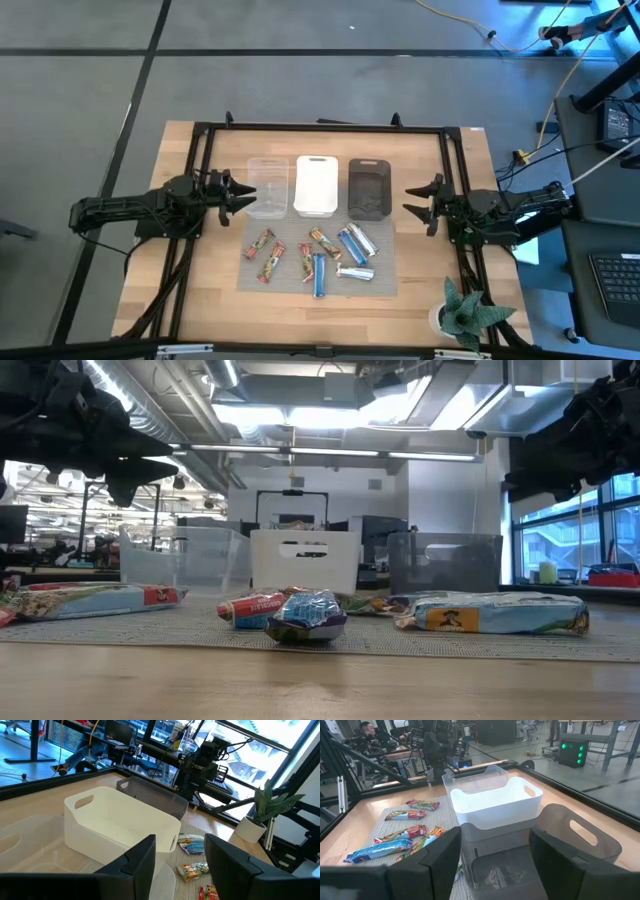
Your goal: Pick and place Granola Bars by type
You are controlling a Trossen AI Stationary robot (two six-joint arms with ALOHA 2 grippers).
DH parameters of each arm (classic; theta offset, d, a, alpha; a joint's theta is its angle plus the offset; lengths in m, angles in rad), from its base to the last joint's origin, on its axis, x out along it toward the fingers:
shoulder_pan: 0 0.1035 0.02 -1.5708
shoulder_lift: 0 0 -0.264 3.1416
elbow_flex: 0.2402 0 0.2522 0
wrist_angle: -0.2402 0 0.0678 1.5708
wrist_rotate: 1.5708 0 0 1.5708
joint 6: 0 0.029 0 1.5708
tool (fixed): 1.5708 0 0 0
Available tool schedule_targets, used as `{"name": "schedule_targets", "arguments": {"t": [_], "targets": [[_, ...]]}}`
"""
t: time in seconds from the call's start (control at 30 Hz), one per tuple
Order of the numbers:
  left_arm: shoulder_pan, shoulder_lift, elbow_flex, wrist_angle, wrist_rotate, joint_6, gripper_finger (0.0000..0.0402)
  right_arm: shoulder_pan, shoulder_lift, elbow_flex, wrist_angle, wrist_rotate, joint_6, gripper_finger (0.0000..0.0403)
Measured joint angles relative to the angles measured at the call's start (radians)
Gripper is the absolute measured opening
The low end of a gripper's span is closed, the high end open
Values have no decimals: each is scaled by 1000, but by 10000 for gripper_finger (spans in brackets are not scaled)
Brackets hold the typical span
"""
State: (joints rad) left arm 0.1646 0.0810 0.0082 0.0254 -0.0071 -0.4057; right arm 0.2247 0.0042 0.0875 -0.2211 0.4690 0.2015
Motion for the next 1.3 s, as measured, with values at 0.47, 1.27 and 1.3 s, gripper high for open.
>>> {"name": "schedule_targets", "arguments": {"t": [0.47, 1.27, 1.3], "targets": [[0, 0, 0, 0, 0, 0, 162, 0, 0, 0, 67, 2, 169, 236], [1, 0, 0, 0, 0, 0, 162, 0, 528, 576, -153, -40, -43, 236], [1, 0, 0, 0, 0, 0, 162, 0, 600, 644, -204, -23, -48, 236]]}}
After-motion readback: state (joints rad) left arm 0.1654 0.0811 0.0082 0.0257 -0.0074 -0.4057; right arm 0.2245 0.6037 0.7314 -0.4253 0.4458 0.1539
